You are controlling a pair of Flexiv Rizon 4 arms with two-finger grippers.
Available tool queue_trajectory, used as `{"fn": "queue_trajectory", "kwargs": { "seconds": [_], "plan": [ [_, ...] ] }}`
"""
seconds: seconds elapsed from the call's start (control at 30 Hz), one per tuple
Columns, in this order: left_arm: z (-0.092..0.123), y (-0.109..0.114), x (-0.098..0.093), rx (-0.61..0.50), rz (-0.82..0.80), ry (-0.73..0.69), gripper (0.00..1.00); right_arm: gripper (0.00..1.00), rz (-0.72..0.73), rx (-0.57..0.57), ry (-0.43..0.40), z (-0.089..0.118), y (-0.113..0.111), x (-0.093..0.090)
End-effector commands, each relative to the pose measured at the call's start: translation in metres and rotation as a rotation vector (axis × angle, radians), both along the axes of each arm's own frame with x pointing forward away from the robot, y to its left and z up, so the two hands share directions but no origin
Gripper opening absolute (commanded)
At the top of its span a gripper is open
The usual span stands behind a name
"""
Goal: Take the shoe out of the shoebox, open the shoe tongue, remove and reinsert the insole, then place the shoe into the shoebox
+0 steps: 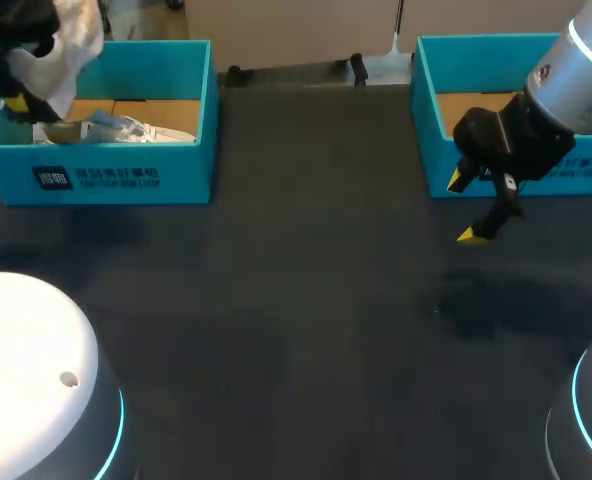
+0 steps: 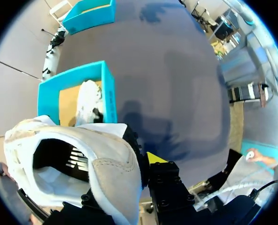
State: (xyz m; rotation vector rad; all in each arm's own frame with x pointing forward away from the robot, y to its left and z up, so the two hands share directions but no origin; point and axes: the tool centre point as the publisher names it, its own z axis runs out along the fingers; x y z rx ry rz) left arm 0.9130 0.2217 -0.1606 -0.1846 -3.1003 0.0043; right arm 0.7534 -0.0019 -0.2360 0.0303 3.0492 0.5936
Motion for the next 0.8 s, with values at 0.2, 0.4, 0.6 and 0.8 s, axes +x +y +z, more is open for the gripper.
{"fn": "queue_trajectory", "kwargs": {
  "seconds": [0.2,0.4,0.6,0.8],
  "plan": [
    [-0.017,0.033,0.041,0.017,-0.028,-0.047,0.0,1.0,-0.001,-0.003,-0.001,-0.001,0.0,0.0],
    [-0.021,0.047,0.073,-0.008,0.011,-0.019,0.0,1.0,-0.001,-0.003,-0.001,-0.001,0.0,0.0],
    [-0.021,0.047,0.073,-0.008,0.011,-0.019,0.0,1.0,-0.001,-0.003,-0.001,-0.001,0.0,0.0],
    [-0.021,0.047,0.073,-0.008,0.011,-0.019,0.0,1.0,-0.001,-0.003,-0.001,-0.001,0.0,0.0]
  ]
}}
